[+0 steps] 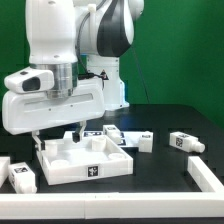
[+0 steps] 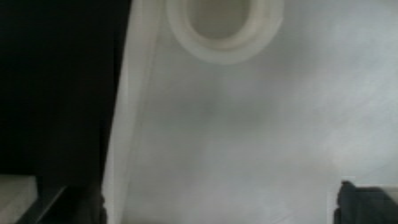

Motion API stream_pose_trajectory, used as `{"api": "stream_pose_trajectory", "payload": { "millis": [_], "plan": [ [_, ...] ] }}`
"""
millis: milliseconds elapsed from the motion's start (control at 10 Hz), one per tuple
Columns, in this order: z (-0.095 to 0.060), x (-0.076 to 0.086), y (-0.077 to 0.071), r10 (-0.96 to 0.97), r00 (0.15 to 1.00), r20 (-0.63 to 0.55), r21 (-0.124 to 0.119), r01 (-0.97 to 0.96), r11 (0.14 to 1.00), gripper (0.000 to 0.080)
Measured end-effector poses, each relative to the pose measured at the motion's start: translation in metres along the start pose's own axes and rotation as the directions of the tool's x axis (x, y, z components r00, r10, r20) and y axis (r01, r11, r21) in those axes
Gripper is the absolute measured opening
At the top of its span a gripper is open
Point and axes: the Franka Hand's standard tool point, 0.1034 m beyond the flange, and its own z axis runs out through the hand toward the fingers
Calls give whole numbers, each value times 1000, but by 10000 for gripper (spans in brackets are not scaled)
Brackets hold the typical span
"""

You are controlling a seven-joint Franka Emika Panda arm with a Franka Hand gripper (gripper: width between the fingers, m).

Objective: Assemble one leg

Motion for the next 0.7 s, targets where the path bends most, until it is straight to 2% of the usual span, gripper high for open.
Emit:
{"api": "stream_pose_trajectory", "payload": {
  "millis": [200,300,500,700],
  "plan": [
    [4,-1,2,13,1000,8,6,-13,1000,649],
    [11,5,12,37,999,14,6,-37,999,649],
    [19,11,19,72,997,18,3,-72,997,649],
    [27,5,22,70,997,28,9,-70,998,649]
  ]
}}
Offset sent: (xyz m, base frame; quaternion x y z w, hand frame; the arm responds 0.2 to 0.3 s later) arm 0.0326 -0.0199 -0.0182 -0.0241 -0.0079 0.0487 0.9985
